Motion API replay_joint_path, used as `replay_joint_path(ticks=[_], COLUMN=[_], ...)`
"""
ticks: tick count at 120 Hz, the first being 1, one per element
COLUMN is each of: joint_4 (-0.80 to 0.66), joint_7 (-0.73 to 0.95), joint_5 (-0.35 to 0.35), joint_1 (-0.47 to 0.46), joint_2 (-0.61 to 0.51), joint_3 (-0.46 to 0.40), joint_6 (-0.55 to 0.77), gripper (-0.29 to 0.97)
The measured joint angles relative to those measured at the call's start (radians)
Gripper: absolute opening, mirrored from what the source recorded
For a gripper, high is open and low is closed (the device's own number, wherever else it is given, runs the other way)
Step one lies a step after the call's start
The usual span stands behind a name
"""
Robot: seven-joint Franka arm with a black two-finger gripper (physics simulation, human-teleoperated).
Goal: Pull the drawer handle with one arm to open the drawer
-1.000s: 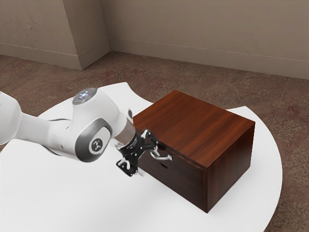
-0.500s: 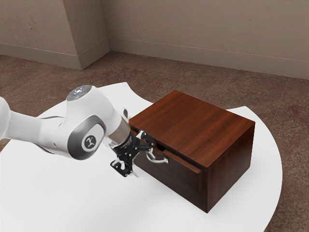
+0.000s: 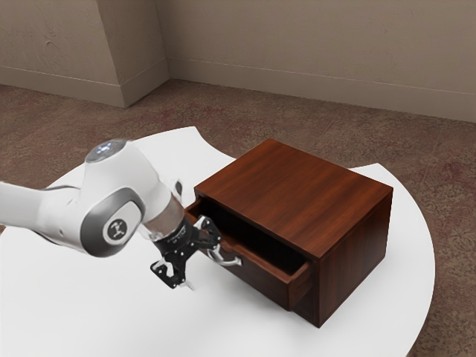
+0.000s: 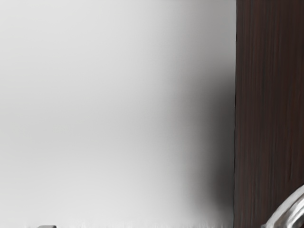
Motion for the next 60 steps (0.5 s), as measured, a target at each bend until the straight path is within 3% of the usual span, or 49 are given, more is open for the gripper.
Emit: replay_joint_path(ticks=[60], joint_4=[-0.063], joint_7=[-0.026], joint_5=[0.003], joint_1=[0.006], joint_2=[-0.11], joint_3=[0.002], joint_6=[-0.089], gripper=[0.5])
